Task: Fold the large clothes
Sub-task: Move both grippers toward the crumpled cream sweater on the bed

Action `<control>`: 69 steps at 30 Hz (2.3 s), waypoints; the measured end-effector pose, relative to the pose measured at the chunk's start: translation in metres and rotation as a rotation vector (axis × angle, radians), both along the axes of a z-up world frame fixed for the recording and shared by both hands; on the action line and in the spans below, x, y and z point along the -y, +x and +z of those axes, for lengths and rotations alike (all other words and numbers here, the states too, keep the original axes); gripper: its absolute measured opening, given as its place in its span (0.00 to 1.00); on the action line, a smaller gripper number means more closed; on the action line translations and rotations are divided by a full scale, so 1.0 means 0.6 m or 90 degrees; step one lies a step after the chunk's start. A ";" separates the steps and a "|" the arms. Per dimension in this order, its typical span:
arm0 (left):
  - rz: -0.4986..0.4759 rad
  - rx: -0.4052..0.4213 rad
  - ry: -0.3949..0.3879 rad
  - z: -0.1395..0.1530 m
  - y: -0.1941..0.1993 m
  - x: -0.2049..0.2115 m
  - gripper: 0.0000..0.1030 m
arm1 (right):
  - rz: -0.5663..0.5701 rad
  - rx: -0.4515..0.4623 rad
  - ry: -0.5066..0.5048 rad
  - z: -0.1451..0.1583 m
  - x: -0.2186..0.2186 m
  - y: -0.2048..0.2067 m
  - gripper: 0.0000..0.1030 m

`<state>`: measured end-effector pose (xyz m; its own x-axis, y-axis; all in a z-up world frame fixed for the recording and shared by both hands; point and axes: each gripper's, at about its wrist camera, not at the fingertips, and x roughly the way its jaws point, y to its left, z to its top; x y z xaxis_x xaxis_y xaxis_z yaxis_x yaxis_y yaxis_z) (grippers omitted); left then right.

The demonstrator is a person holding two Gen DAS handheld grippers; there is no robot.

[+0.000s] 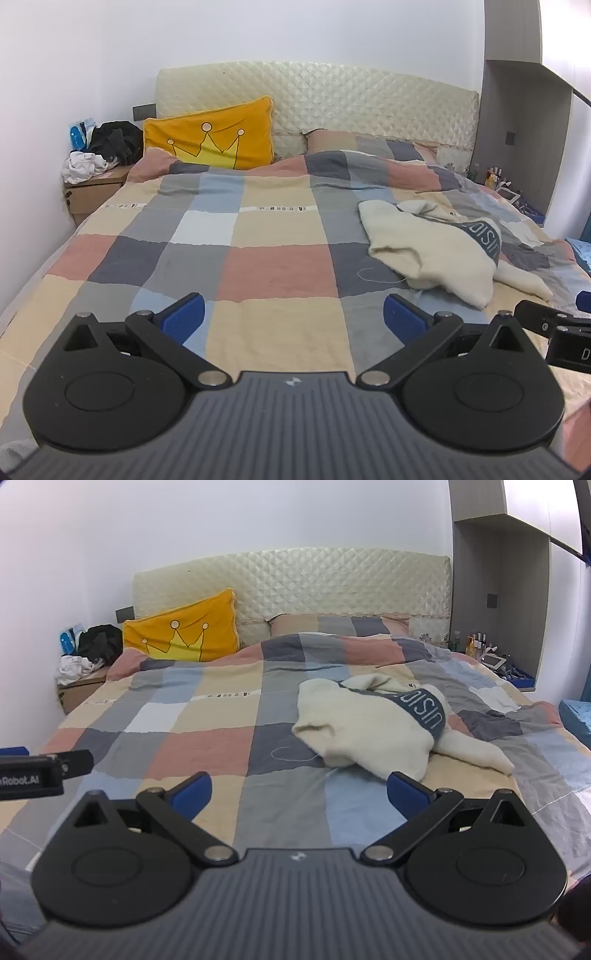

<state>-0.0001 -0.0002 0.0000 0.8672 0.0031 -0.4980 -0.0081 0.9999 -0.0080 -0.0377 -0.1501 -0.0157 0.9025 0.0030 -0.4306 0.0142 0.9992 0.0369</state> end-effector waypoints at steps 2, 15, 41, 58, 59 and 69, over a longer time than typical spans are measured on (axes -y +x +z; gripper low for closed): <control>0.000 0.002 0.003 0.000 0.000 0.002 1.00 | 0.001 0.009 0.009 -0.001 0.000 0.000 1.00; 0.002 0.002 -0.014 0.007 -0.009 -0.004 1.00 | 0.004 0.002 0.003 -0.003 0.003 0.003 1.00; -0.011 -0.002 -0.015 0.001 0.001 -0.006 1.00 | -0.009 -0.016 0.006 -0.020 -0.003 0.011 1.00; -0.038 -0.003 -0.022 -0.017 0.012 0.000 1.00 | -0.025 -0.019 0.006 -0.023 -0.007 0.016 1.00; -0.039 -0.004 -0.022 -0.017 0.013 0.000 1.00 | -0.026 -0.018 0.006 -0.023 -0.007 0.016 1.00; -0.038 -0.016 -0.029 -0.025 0.024 -0.009 1.00 | -0.023 -0.023 0.014 -0.027 -0.010 0.023 1.00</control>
